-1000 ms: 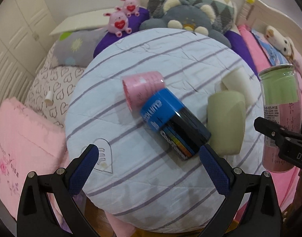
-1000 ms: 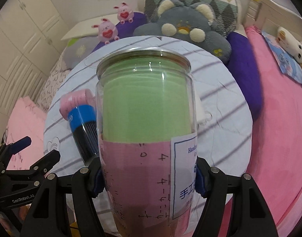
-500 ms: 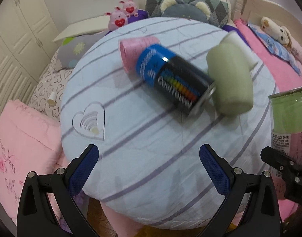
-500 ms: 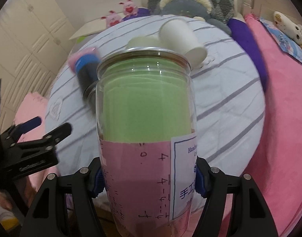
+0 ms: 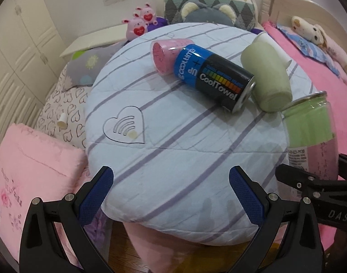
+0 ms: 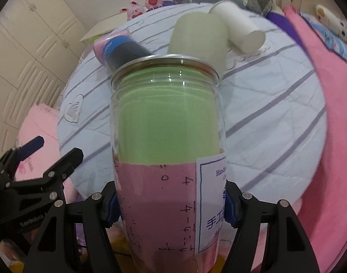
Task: Flip cup upright
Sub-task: 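Lift the jar with the right tool and carry it toward the left tool, then close the left tool on the jar while the right tool opens and releases it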
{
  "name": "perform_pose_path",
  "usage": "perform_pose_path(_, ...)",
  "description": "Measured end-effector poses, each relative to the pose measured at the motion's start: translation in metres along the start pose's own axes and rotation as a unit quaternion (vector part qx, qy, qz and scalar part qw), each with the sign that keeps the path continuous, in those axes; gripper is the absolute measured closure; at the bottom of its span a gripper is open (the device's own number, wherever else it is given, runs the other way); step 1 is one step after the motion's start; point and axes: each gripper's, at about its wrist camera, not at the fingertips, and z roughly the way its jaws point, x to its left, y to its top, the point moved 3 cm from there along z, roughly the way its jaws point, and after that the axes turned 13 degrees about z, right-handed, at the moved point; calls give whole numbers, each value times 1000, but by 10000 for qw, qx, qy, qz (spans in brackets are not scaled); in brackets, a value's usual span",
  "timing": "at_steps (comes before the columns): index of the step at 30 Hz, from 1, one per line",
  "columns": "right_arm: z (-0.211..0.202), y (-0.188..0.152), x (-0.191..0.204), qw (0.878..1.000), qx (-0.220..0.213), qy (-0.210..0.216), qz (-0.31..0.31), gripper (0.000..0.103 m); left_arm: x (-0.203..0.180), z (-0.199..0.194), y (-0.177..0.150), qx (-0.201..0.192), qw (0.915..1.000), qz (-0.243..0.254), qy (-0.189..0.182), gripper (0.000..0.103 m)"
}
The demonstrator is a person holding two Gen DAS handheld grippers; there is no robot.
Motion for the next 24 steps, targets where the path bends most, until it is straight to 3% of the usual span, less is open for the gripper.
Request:
perform_pose_path(11, 19, -1, 21, 9979, -133, -530, 345, 32, 30, 21, -5, -35, 9995, 286, -160, 0)
perform_pose_path(13, 23, -4, 26, 9973, -85, -673, 272, 26, 35, 26, -4, -32, 9995, 253, -161, 0)
perform_pose_path(14, 23, -5, 28, 9972, -91, -692, 253, 21, 37, 28, -4, -29, 9996, 230, -154, 0)
perform_pose_path(24, 7, -6, 28, 9964, -289, -768, 225, 21, 47, 32, -3, -12, 10000, 44, -57, 0)
